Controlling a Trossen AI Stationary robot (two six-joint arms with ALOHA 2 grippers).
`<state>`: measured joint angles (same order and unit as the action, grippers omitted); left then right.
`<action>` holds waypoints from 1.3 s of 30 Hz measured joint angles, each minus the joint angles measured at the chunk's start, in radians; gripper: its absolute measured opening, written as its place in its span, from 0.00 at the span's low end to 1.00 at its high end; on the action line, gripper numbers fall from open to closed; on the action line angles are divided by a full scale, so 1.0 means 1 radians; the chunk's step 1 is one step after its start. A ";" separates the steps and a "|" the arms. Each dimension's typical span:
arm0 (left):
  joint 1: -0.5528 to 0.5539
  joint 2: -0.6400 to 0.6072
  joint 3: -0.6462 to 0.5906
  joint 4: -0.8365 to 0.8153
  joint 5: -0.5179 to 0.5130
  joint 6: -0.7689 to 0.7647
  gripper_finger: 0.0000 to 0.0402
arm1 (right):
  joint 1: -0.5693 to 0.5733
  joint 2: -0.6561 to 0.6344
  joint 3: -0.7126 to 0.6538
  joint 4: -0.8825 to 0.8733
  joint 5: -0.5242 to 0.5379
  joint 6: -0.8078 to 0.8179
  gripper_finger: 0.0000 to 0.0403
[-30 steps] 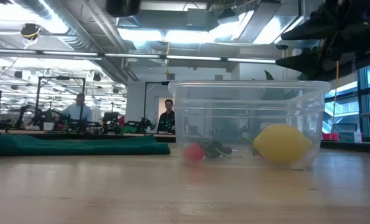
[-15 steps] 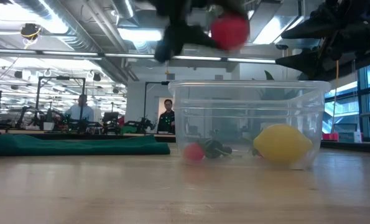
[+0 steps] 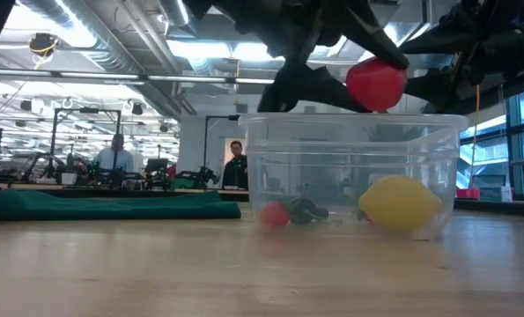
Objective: Pick and placing Produce into tupperware
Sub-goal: Put the top strawberry into the transparent bin, then put the strawberry into the transparent bin
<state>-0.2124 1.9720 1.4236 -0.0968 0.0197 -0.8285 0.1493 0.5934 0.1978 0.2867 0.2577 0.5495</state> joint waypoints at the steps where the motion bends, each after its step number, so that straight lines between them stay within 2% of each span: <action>1: 0.003 -0.001 0.001 0.001 0.000 0.001 0.51 | 0.000 0.000 0.000 0.000 0.000 0.000 0.72; 7: 0.010 -0.008 0.001 0.001 -0.003 0.001 0.55 | 0.000 0.000 0.000 0.000 0.000 0.000 0.72; 17: 0.014 -0.008 0.001 0.001 -0.016 0.002 0.55 | 0.000 0.000 0.000 0.000 0.000 0.000 0.72; 28: 0.026 -0.008 0.001 0.000 -0.017 0.091 0.69 | 0.000 0.000 0.000 0.000 0.000 0.000 0.72; 31: 0.024 -0.042 -0.001 -0.010 -0.022 0.125 0.71 | 0.000 0.000 0.000 0.000 -0.001 0.000 0.72; 35: 0.009 -0.136 0.002 -0.067 -0.098 0.209 0.71 | 0.000 0.000 0.000 -0.001 -0.020 0.001 0.72; 39: -0.048 -0.271 0.002 -0.236 -0.275 0.270 0.70 | 0.000 0.000 0.000 -0.003 -0.063 0.005 0.72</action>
<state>-0.2607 1.7015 1.4252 -0.3330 -0.2558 -0.5586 0.1497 0.5934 0.1978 0.2840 0.1951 0.5550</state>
